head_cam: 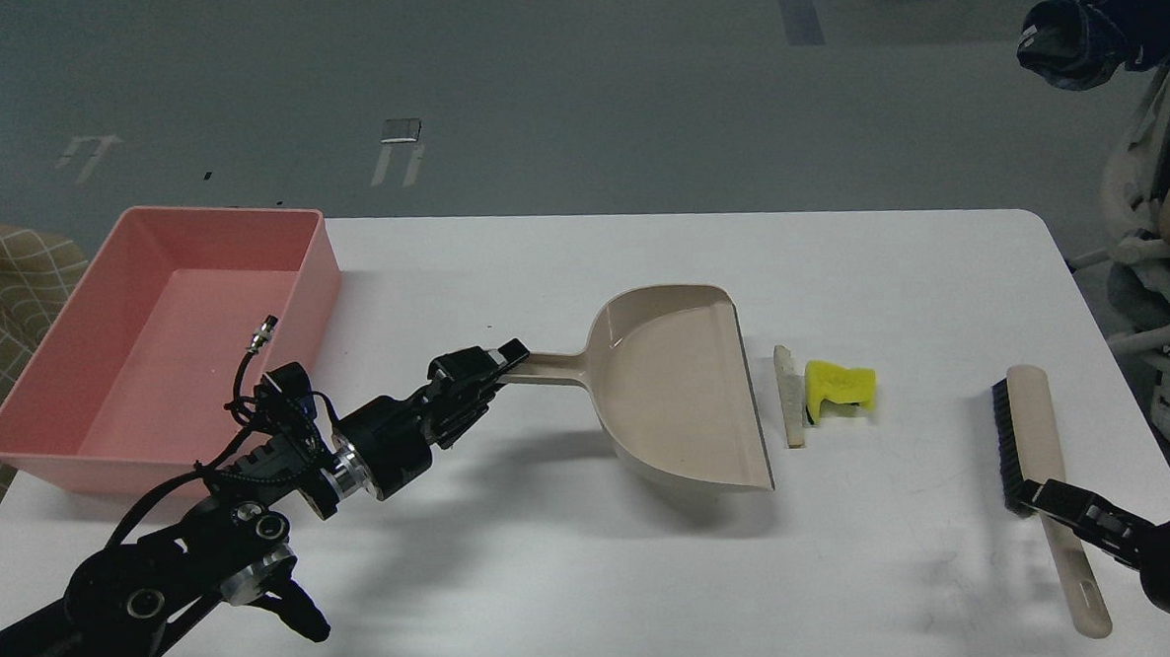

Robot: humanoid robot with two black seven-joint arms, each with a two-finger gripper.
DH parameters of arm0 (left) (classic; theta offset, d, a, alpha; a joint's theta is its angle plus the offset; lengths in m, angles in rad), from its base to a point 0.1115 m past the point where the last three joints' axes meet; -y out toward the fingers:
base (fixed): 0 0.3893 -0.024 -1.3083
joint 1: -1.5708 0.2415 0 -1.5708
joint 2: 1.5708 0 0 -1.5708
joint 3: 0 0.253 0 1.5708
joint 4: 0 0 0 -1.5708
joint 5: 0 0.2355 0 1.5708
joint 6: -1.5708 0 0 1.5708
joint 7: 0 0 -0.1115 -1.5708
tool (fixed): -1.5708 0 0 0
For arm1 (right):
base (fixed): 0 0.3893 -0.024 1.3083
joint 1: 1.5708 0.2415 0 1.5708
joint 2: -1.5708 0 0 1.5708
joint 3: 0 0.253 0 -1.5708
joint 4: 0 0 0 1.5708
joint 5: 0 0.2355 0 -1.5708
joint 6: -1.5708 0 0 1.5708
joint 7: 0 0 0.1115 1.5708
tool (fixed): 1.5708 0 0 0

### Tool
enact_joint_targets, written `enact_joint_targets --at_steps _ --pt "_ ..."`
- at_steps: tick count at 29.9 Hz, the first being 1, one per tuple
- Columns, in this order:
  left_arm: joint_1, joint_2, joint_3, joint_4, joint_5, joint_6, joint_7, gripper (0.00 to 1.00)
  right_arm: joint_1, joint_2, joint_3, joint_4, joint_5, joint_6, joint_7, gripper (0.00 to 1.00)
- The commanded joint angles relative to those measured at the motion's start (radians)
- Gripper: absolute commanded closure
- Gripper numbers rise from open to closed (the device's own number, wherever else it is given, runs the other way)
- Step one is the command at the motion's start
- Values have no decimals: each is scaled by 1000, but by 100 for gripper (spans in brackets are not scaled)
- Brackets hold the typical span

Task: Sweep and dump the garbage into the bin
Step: 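Reach the right gripper to the brush handle and grasp it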

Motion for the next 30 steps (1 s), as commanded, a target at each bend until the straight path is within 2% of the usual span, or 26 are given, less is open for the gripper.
enact_joint_targets --at_steps 1,7,10,26,30 --pt "0 -2 0 1 0 1 -5 82 1 0 -18 0 0 1 -1 55" --pt "2 -11 0 6 0 15 -8 82 1 -1 -40 0 0 1 -2 74" --pt "2 -11 0 6 0 15 -10 82 4 3 -38 -2 -2 0 -2 99" --pt "3 -11 2 6 0 17 -10 82 15 9 -26 0 0 0 7 100" --pt "32 -17 9 7 2 23 -8 82 24 6 -28 1 2 3 27 100"
